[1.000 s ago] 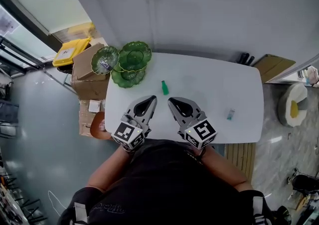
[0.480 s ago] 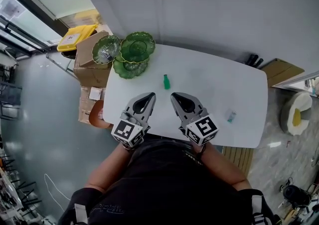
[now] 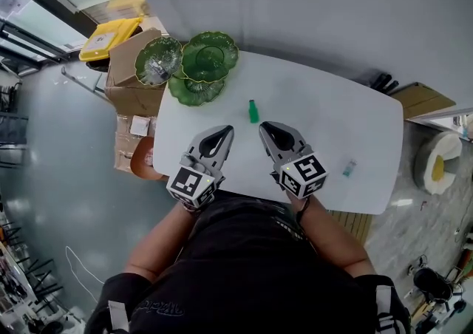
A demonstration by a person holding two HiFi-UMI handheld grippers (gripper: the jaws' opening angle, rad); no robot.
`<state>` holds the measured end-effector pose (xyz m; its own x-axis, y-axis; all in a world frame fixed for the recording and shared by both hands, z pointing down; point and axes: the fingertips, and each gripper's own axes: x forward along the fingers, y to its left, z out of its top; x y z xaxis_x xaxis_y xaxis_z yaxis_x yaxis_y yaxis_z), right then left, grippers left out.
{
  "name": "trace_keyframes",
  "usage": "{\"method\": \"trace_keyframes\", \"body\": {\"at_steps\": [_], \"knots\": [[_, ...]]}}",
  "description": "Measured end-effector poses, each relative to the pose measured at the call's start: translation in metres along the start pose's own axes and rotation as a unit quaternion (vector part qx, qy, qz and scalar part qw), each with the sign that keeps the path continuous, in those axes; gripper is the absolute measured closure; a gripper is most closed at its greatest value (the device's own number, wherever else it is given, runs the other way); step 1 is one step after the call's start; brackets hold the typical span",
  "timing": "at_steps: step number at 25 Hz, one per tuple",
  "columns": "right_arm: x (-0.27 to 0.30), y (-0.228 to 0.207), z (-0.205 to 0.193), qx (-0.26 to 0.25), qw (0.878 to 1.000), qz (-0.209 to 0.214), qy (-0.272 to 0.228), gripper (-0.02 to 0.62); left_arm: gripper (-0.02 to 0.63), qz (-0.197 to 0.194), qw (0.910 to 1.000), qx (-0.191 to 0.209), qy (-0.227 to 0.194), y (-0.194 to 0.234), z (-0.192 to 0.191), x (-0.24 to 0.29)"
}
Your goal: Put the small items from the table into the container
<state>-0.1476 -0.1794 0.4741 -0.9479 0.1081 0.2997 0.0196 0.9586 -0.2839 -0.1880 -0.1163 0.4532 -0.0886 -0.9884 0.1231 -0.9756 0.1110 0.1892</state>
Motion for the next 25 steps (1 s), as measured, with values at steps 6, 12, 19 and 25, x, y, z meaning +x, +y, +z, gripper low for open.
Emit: {"method": "trace_keyframes", "body": {"at_steps": [6,12,19,25], "knots": [[0.037,-0.018,-0.029,0.030,0.998,-0.011,0.049,0.552,0.600,-0.014,0.9997,-0.013,0.015,0.024,-0.010,0.008],[0.063,-0.047,-0.071,0.050,0.993,-0.044,0.101,0.494,0.600,-0.030,0.9986,-0.029,0.032,0.038,-0.032,0.015],[0.094,-0.079,-0.121,0.070,0.982,-0.072,0.159,0.468,0.600,-0.043,0.9966,-0.036,0.061,0.051,-0.057,0.017],[0.114,-0.108,-0.166,0.098,0.969,-0.098,0.204,0.459,0.600,-0.049,0.9955,-0.040,0.070,0.060,-0.066,0.023]]}}
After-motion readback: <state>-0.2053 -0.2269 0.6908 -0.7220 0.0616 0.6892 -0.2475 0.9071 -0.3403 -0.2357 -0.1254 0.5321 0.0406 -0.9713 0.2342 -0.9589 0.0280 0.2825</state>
